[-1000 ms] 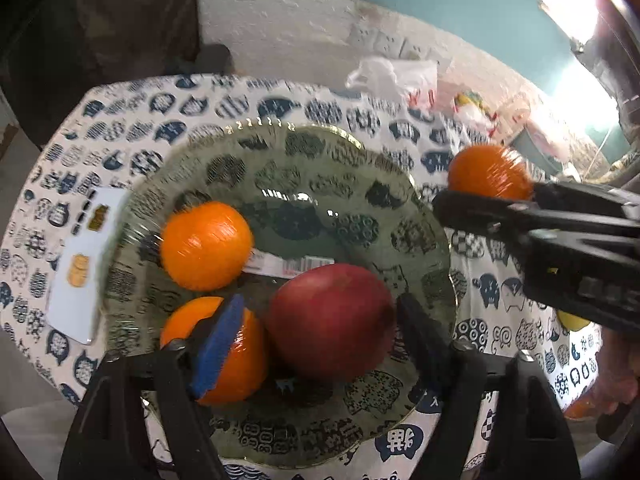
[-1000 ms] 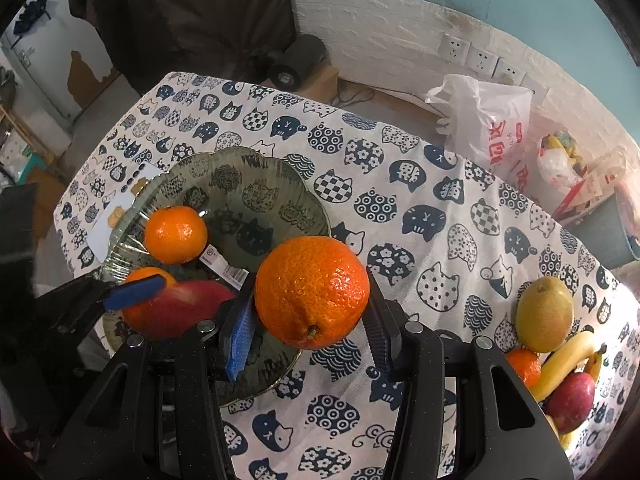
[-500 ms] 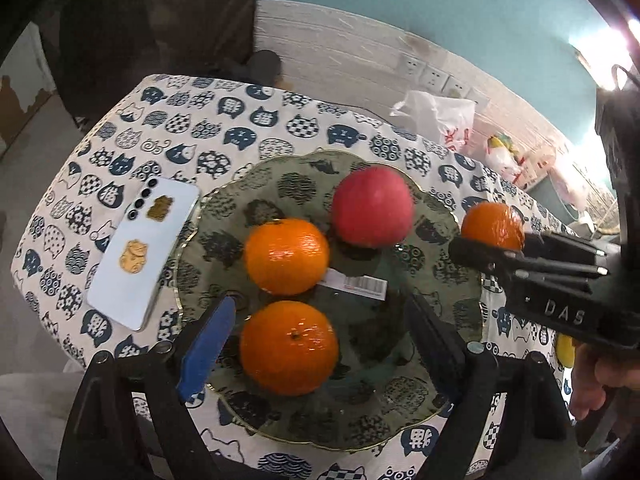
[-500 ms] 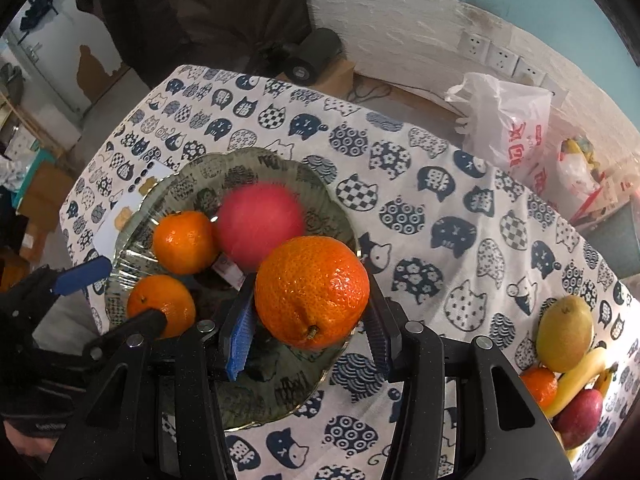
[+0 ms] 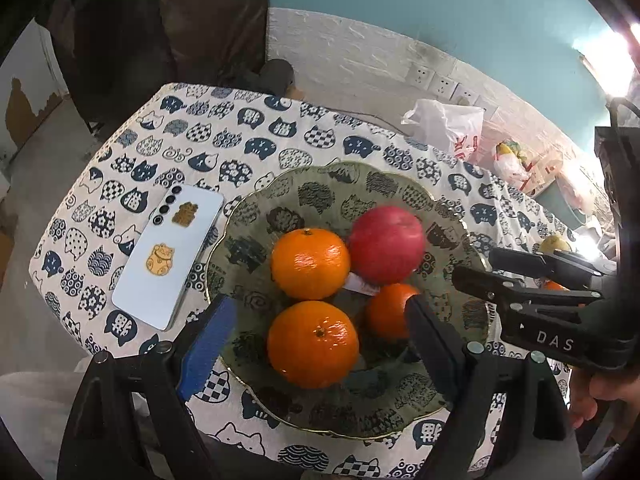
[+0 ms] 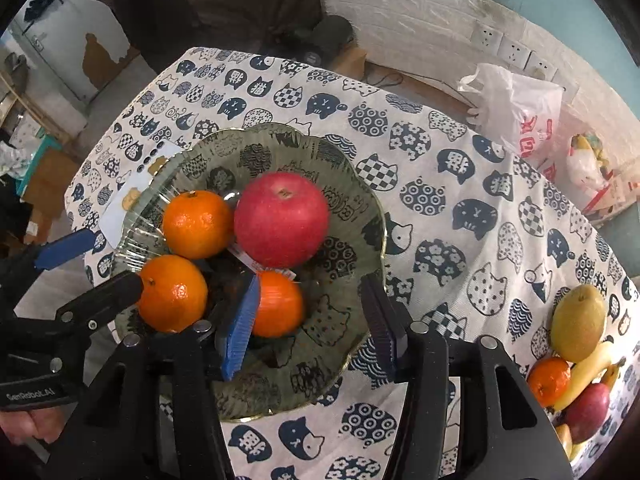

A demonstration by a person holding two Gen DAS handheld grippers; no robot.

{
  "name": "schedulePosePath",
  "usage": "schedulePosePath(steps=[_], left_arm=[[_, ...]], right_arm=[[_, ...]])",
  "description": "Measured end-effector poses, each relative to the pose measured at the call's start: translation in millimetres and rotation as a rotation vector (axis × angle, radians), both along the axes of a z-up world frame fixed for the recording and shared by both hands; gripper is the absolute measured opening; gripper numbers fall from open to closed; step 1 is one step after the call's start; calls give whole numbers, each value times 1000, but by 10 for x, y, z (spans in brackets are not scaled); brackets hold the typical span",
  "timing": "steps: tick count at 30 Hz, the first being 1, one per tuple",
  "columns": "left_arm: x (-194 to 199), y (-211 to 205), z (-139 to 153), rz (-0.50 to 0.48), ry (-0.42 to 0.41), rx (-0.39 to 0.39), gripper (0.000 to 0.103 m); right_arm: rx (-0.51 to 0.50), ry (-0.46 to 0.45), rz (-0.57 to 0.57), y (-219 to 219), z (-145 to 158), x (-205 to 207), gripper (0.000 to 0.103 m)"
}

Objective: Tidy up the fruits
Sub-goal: 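Open the left gripper to drop the apple while the right gripper releases the orange onto the plate, then move both open grippers back toward the fruit pile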

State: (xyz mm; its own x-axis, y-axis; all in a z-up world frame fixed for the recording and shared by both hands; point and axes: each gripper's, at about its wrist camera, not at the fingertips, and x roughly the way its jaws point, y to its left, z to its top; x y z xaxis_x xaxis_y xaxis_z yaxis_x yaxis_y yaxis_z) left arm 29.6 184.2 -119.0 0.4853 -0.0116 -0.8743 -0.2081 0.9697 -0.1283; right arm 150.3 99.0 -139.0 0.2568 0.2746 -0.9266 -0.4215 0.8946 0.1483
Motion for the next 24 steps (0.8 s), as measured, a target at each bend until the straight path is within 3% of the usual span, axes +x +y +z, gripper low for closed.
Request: schedulePosePath(steps=[8,15,24], left_arm=[[-27,-218,210,-37,-39,2,88],[-35,-563,415,-102,-63,3,88],[-18,-1119,582,-219,-71,8,88]], right_arm=[[-36,-92,-93,-310,357,-148,74],[-60,-129,-177,-699,603,-302,76],[-103,-143,-278,-1306,701,-540,76]])
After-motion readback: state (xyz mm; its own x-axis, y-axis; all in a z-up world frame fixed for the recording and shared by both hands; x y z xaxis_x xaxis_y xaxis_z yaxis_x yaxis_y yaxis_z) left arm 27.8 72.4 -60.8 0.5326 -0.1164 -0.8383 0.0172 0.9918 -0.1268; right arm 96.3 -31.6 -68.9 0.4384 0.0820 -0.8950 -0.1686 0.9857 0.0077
